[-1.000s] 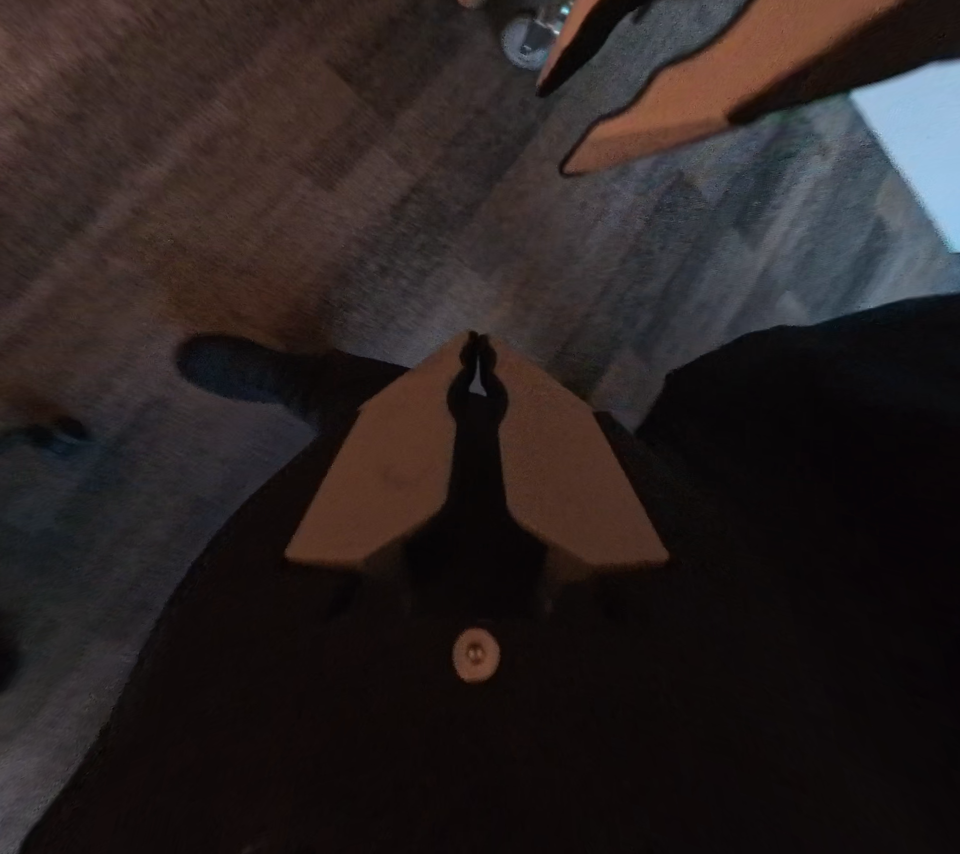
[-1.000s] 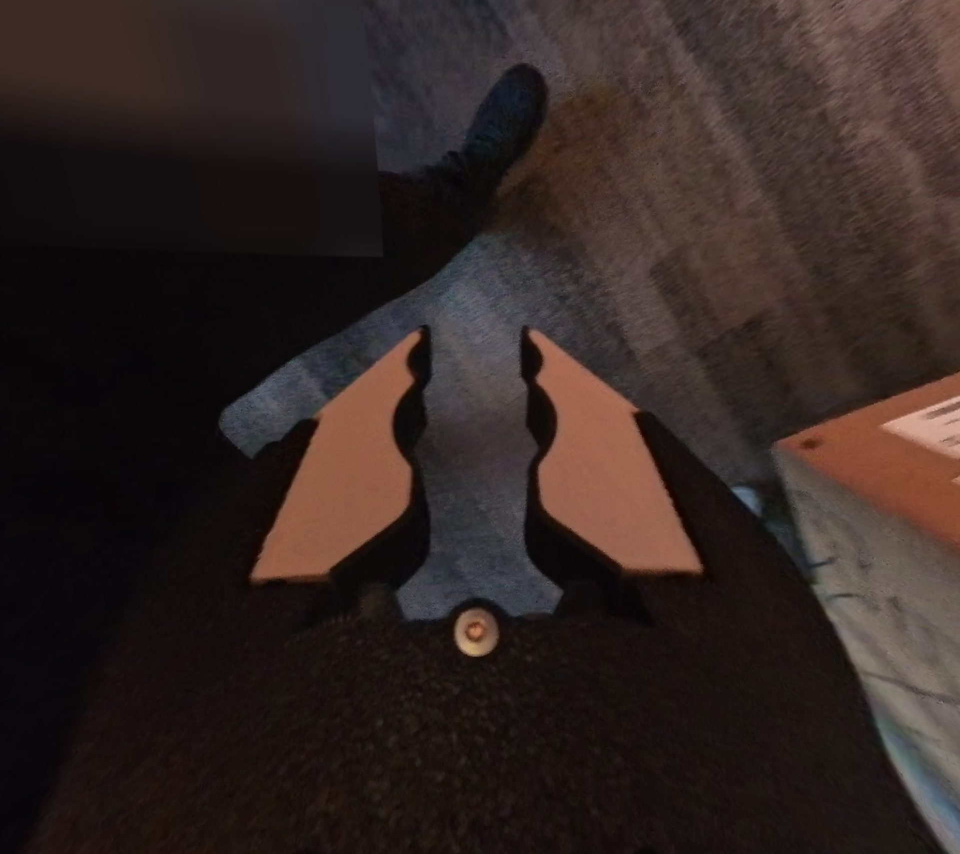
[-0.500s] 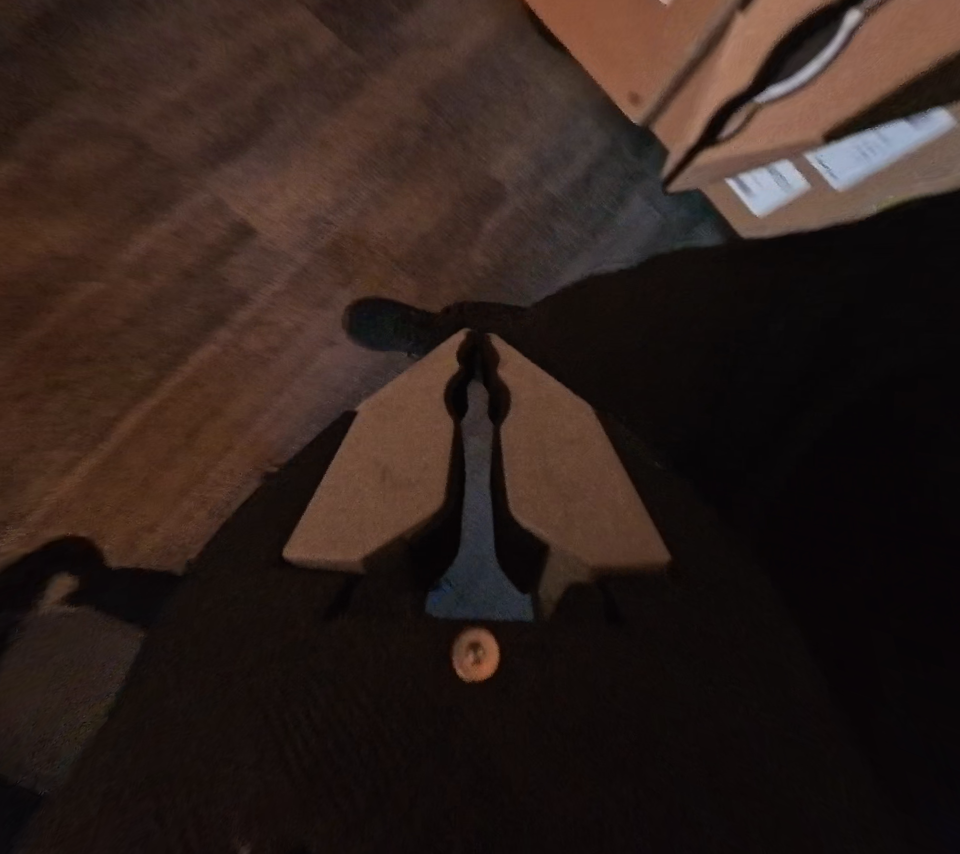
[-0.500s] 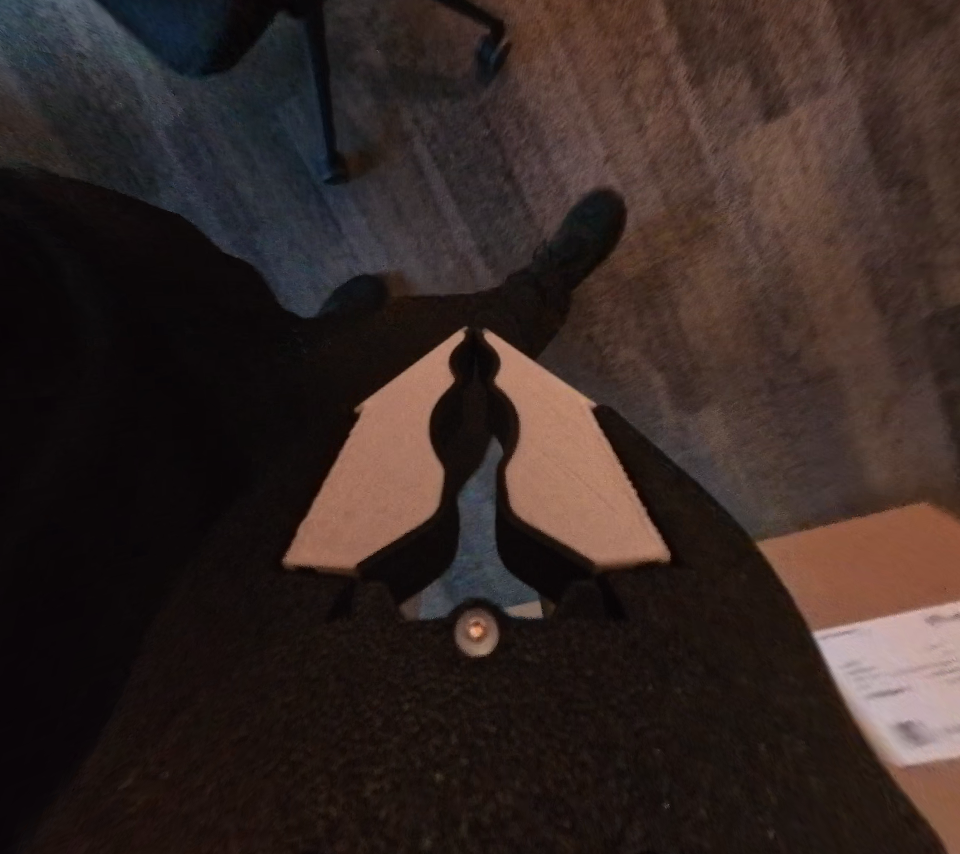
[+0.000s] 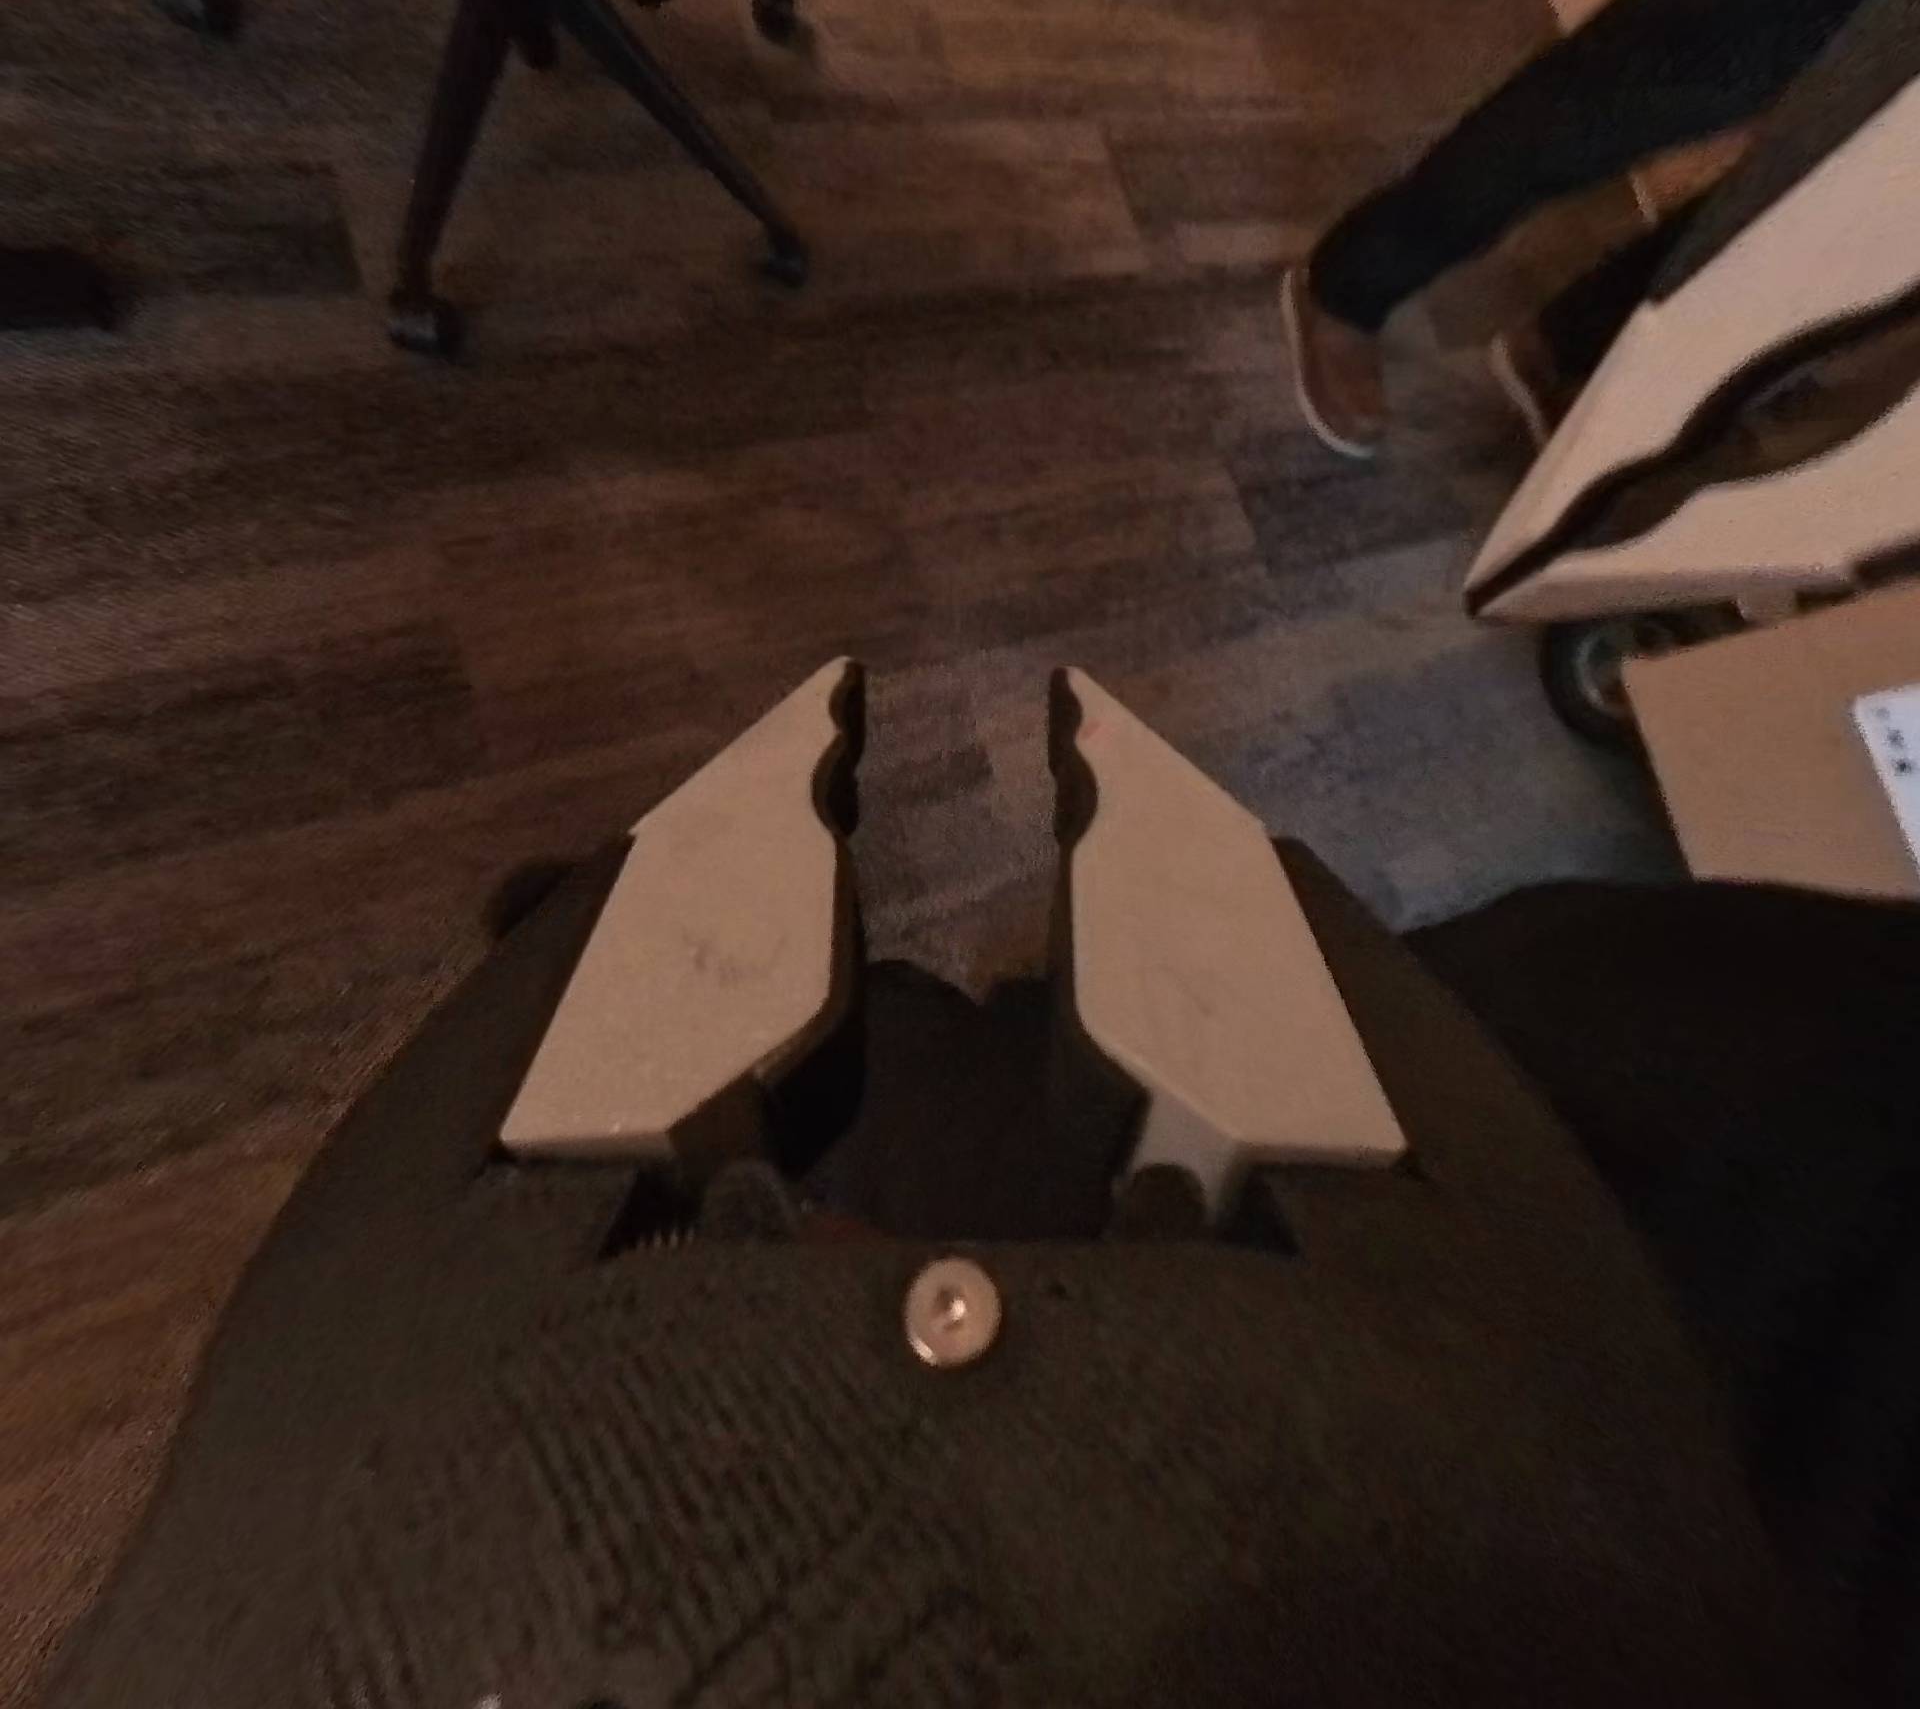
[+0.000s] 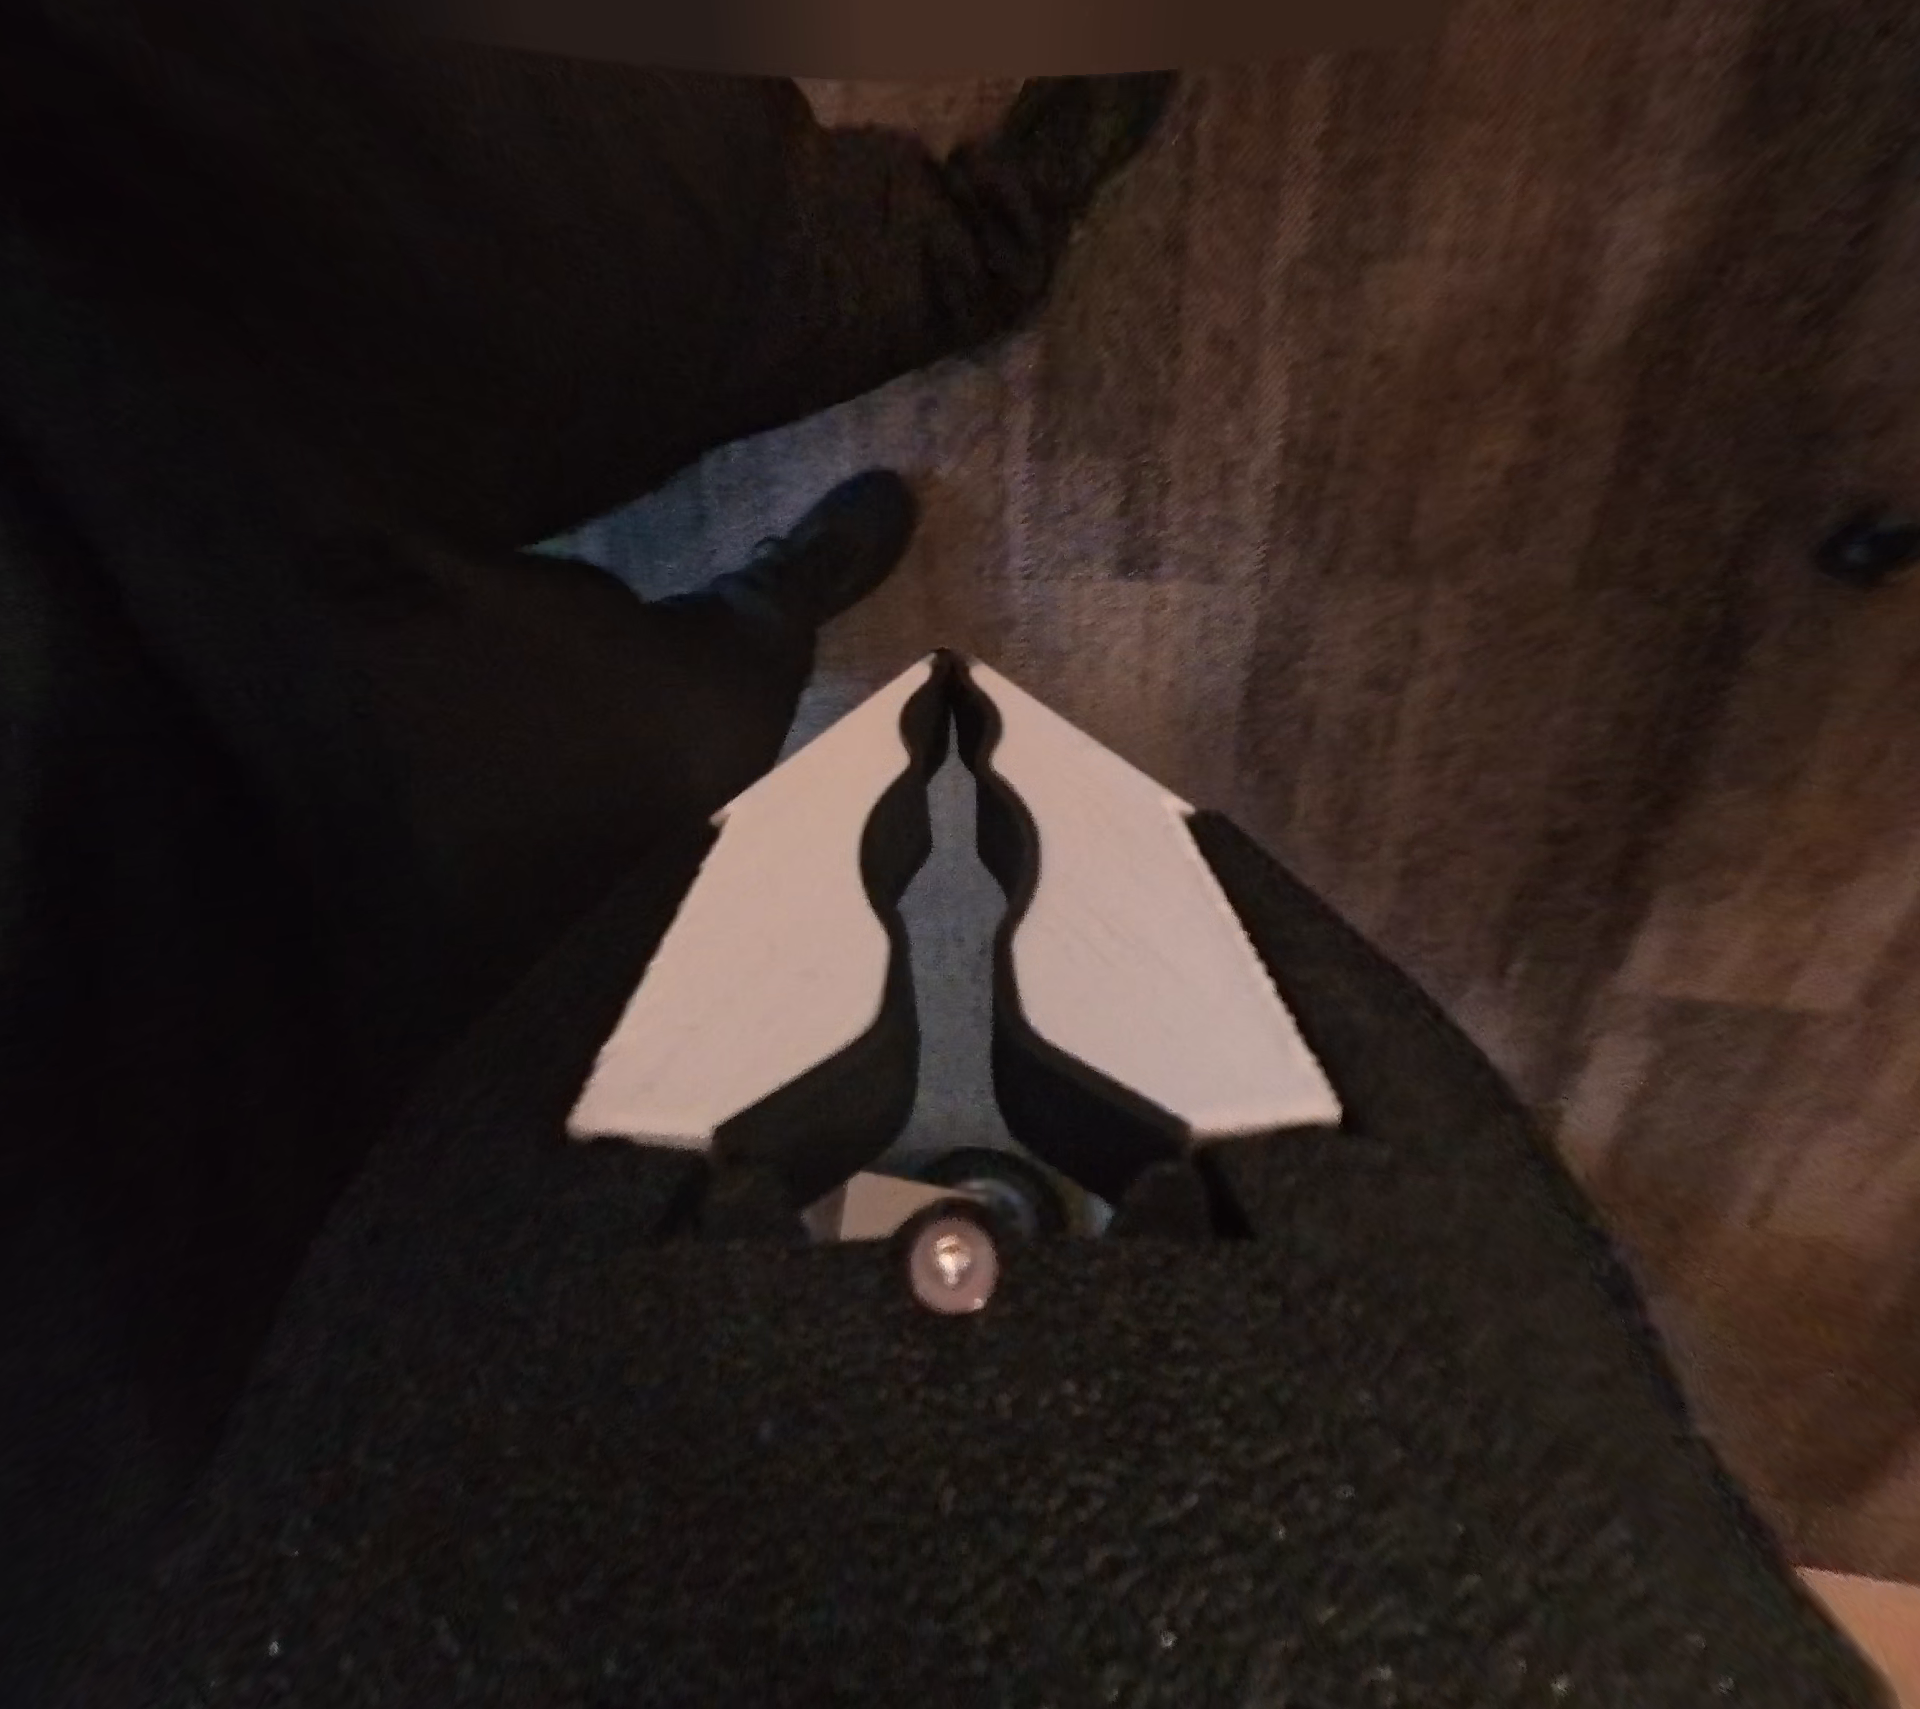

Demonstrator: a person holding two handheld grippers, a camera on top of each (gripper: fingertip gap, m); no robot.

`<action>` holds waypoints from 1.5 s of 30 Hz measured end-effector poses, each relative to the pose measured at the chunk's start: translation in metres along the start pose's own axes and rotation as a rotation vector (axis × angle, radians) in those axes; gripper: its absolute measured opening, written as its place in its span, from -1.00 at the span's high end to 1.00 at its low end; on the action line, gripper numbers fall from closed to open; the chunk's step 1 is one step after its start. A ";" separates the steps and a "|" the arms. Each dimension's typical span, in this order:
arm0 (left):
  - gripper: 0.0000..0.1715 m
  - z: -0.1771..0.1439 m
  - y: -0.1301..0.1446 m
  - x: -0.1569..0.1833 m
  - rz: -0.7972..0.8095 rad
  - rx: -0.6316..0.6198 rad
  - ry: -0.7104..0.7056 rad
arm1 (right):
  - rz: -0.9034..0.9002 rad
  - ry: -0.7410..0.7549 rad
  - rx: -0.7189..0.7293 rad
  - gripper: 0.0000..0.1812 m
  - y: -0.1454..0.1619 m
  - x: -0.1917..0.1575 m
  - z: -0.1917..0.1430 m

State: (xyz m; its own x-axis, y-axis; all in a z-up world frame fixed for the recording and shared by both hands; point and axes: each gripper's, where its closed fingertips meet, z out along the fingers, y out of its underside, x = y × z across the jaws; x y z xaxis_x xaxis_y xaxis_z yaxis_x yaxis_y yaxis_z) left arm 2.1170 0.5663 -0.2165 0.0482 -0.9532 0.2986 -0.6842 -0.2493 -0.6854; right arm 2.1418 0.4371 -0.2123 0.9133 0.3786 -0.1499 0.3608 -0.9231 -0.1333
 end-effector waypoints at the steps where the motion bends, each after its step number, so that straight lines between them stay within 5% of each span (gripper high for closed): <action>1: 0.63 0.025 -0.013 -0.022 -0.026 -0.005 0.053 | -0.024 0.005 -0.035 1.00 -0.020 0.029 0.010; 5: 0.63 0.082 -0.073 -0.126 -0.055 -0.019 0.178 | 0.017 0.063 -0.162 1.00 -0.082 0.137 0.030; 9: 0.60 0.067 -0.134 -0.257 -0.068 0.001 0.129 | 0.103 0.032 -0.200 1.00 -0.138 0.213 0.025; 11: 0.59 0.041 -0.156 -0.319 -0.118 0.007 0.103 | 0.138 0.030 -0.153 1.00 -0.191 0.246 0.016; 16: 0.50 -0.051 -0.172 -0.480 -0.143 0.112 -0.056 | -0.021 0.013 -0.055 1.00 -0.393 0.325 0.026; 22: 0.35 -0.163 -0.112 -0.665 -0.356 0.185 -0.362 | -0.596 0.041 0.003 0.97 -0.718 0.386 0.074; 28: 0.34 -0.286 -0.044 -0.809 -0.668 0.361 -0.609 | -1.003 -0.025 -0.083 0.97 -0.991 0.309 0.119; 33: 0.32 -0.389 0.035 -0.943 -0.758 0.469 -0.706 | -1.150 0.072 -0.134 0.96 -1.170 0.243 0.194; 39: 0.29 -0.535 0.152 -1.047 -0.934 0.456 -0.855 | -1.119 0.020 -0.100 0.85 -1.333 0.120 0.230; 45: 0.27 -0.674 0.302 -1.139 -1.212 0.531 -0.993 | -1.361 -0.159 -0.060 0.78 -1.466 -0.079 0.294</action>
State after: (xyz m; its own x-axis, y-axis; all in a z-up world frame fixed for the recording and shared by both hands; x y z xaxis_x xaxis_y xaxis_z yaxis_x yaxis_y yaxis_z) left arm 1.3650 1.6923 -0.3166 0.8936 0.1484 0.4237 0.3947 -0.7094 -0.5839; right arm 1.4848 1.7803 -0.2926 -0.1952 0.9797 -0.0465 0.9580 0.1804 -0.2228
